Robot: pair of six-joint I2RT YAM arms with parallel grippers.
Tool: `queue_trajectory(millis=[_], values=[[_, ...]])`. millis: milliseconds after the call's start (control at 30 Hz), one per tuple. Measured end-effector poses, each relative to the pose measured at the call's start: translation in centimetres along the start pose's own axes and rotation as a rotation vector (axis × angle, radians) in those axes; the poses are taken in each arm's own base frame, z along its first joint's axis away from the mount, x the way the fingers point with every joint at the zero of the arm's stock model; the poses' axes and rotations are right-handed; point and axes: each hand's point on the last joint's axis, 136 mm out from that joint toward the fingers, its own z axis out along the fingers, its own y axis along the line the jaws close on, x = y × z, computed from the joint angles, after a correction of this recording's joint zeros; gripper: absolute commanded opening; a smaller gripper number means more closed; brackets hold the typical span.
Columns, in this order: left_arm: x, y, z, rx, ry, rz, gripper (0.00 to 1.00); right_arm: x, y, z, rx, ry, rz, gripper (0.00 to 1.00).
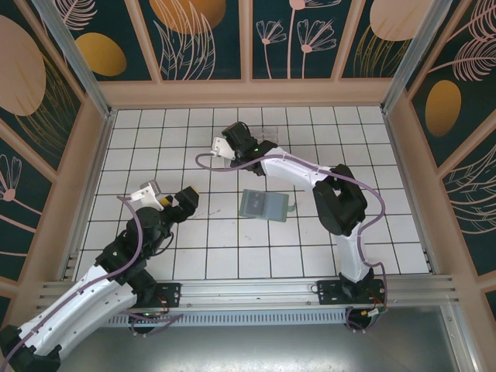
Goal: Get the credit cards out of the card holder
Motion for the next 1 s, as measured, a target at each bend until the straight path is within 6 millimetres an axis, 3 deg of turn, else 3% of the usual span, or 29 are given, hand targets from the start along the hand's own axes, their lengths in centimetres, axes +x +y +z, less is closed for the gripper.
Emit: queue_trajectory(millis=[367, 1000], values=[[0.1, 0.1, 0.1, -0.005, 0.003, 0.002, 0.99, 0.4, 1.2, 0.8, 0.009, -0.005, -0.123, 0.00], [0.1, 0.3, 0.1, -0.013, -0.001, 0.004, 0.99, -0.5, 0.5, 0.8, 0.052, -0.036, -0.190, 0.00]])
